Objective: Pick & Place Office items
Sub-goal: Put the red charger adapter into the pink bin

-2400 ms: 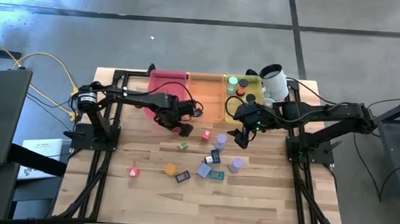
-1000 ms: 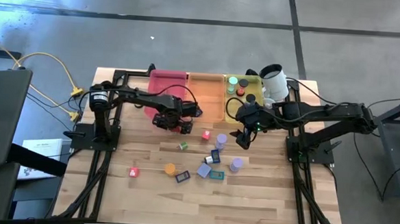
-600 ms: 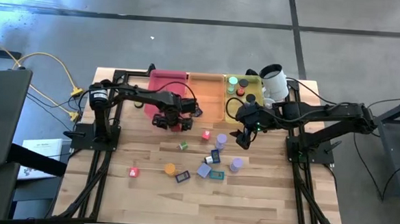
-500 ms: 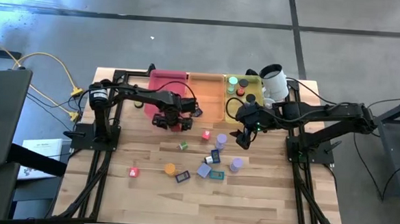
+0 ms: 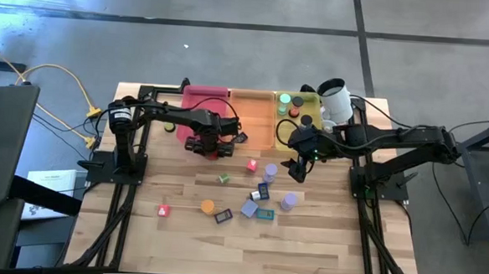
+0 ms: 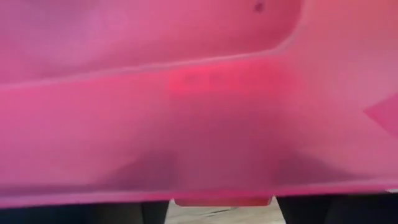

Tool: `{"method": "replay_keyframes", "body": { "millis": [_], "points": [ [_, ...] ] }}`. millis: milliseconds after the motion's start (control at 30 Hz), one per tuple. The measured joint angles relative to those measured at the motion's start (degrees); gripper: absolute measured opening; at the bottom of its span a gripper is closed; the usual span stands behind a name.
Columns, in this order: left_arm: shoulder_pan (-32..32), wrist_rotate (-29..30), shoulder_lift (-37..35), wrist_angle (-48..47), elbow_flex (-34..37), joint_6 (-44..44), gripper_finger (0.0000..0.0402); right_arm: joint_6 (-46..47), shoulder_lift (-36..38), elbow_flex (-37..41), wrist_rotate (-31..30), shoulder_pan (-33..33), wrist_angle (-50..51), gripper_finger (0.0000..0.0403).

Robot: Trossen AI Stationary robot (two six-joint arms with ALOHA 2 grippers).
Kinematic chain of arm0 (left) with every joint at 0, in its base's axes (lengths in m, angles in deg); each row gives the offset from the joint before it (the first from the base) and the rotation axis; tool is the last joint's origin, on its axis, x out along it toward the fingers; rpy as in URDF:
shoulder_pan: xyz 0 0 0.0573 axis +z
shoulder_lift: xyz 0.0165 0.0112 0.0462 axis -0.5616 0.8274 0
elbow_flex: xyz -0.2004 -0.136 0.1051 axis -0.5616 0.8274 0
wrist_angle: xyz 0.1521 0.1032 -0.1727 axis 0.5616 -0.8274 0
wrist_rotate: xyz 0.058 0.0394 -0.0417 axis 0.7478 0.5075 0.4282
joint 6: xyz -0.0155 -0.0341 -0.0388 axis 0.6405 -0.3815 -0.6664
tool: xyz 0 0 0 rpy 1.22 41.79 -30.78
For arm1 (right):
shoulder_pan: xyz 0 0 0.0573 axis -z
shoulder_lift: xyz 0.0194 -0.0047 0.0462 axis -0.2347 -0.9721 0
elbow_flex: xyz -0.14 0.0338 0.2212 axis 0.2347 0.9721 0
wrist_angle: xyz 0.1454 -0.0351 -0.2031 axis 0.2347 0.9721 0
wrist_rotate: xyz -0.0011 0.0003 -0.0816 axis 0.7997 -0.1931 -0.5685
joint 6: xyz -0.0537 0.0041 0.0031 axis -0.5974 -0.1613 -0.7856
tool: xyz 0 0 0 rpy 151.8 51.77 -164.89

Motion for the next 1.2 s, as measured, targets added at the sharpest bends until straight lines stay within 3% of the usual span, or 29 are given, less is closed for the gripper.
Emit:
{"method": "replay_keyframes", "body": {
  "millis": [67,433,800,1000,1200],
  "points": [
    [-0.02,0.02,0.0,-0.08,-0.02,0.82,0.0201,0.0,0.01,0.0,0.0,0.0,0.01,0.0306],
    [-3.0,-1.01,-1.82,-1.47,0.08,7.16,0.0201,0.0,0.01,0.0,0.02,-0.02,-0.01,0.0306],
    [-8.59,-2.66,-15.57,-2.65,0.0,5.1,0.0201,-0.08,0.01,0.0,2.29,-0.02,-0.08,0.0306],
    [-5.99,-2.16,-23.91,-2.82,-0.15,4.51,0.0201,-0.17,-0.01,0.0,2.2,-0.02,-0.12,0.0306],
    [2.43,-1.29,-30.46,-1.47,-0.2,6.9,0.0201,0.07,-0.01,0.0,2.12,-0.02,-0.41,0.0306]
  ]
}}
